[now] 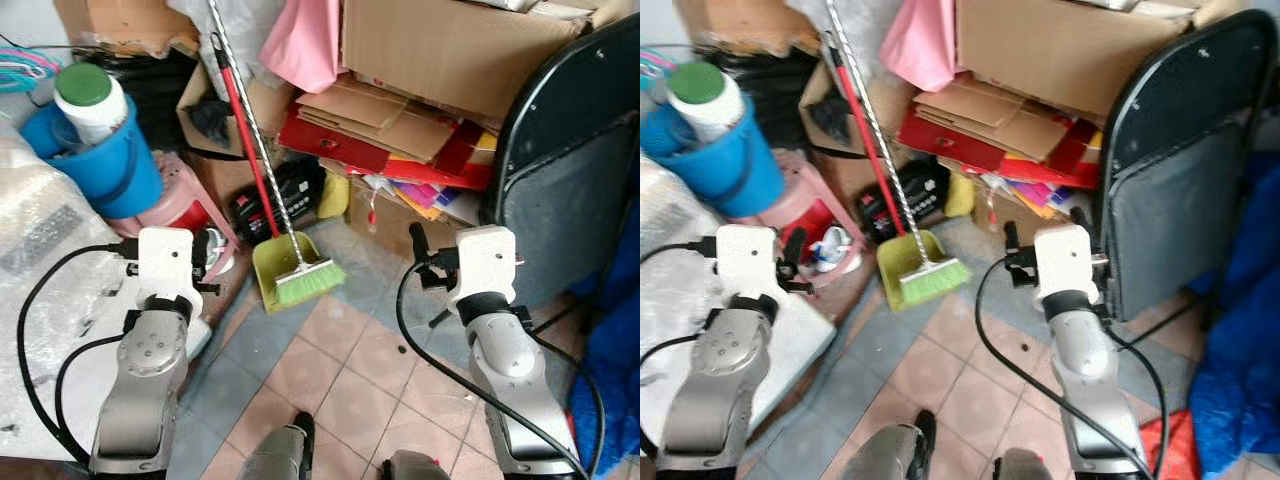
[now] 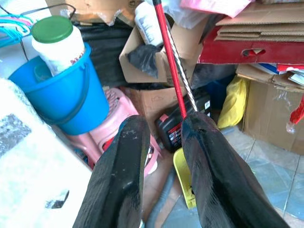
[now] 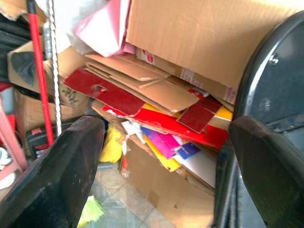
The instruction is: Clothes washing
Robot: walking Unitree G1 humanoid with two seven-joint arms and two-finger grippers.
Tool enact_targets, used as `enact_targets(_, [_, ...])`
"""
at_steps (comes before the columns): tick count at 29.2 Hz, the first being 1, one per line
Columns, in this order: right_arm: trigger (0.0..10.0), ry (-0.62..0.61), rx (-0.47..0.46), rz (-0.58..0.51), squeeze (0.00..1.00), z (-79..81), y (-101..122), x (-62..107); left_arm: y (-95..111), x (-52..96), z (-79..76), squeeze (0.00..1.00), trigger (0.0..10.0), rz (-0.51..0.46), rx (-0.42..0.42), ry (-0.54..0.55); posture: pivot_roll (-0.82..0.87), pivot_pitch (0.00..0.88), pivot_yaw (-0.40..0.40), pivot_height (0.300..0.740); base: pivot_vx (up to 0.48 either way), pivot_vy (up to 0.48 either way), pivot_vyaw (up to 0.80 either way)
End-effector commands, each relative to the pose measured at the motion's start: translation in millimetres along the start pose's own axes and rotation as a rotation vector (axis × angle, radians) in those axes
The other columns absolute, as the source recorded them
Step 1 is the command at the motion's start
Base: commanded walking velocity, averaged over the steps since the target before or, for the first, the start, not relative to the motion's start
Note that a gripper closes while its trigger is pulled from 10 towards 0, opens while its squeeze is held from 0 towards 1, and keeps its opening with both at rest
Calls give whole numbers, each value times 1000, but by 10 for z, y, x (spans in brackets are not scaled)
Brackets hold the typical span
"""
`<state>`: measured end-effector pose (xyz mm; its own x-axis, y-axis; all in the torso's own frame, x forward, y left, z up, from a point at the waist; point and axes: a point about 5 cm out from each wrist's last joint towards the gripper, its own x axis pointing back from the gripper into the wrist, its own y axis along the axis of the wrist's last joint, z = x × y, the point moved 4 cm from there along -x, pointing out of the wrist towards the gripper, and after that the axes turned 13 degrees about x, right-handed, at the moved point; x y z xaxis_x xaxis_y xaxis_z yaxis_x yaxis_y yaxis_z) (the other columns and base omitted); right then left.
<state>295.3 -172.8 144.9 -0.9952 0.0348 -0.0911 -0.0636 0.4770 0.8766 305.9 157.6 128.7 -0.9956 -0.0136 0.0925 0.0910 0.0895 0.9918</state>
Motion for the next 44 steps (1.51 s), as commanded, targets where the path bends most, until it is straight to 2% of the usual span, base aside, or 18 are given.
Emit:
enact_targets(1, [10000,-5,-10,-24,0,32,60,10,-35,-21,103,0,10000,19,-5,18,-77,83,111,740,0,0,800])
enact_targets(3, [10000,-1,-13,-17,0,59,37,45,-55,-19,160,0,10000,12,-25,21,-75,72,99,740,0,0,800])
enact_targets(7, [10000,19,-6,-7,0,104,0,111,-134,41,282,0,10000,40,6,83,-70,54,80,740,0,0,800])
enact_targets(9, [10000,34,0,-3,0,125,-18,125,-166,101,353,0,10000,44,64,120,-55,51,51,740,0,0,800])
enact_targets(12, [10000,34,-11,10,0,111,-51,103,-220,140,401,0,10000,53,91,140,-49,50,43,740,0,0,800])
enact_targets(17, [10000,68,-7,12,0,135,-60,98,-283,222,382,0,10000,79,169,128,-28,78,8,740,0,0,800])
enact_targets(23, [10000,59,-10,21,0,93,-85,111,-293,324,390,0,10000,96,174,145,-22,83,13,740,0,0,800])
enact_targets(26, [10000,25,-26,25,0,44,-89,92,-329,348,288,0,10000,117,188,75,-22,79,19,740,0,0,800])
enact_targets(27, [10000,19,-32,21,0,31,-79,89,-311,344,211,0,10000,107,165,18,-24,77,24,740,0,0,800])
enact_targets(30, [10000,18,-52,22,0,28,-83,96,-280,340,145,0,10000,100,139,-26,-28,74,25,740,0,0,533])
enact_targets(34, [10000,42,-87,70,0,78,-155,85,-221,271,141,0,10000,86,163,14,-29,80,16,740,0,0,0])
enact_targets(36, [10000,63,-52,78,0,131,-137,55,-180,246,144,0,10000,68,155,15,-31,89,13,740,0,0,0])
enact_targets(38, [10000,79,-86,38,0,201,-39,34,-129,240,151,0,10000,37,131,14,-35,98,10,740,0,259,0])
enact_targets(40, [10000,59,-128,-3,0,192,42,35,-66,251,154,0,10000,-10,97,7,-35,100,9,740,0,0,0])
enact_targets(42, [10000,-12,-58,4,0,109,49,57,-16,285,186,0,10000,-57,46,30,-37,106,8,740,0,0,0])
enact_targets(43, [10000,76,-175,-33,0,160,71,133,-9,325,193,0,10000,-83,15,27,-37,104,8,740,0,0,0])
enact_targets(44, [10000,107,-217,-48,0,178,83,154,-10,332,191,0,10000,-86,11,23,-37,104,8,740,0,0,0])
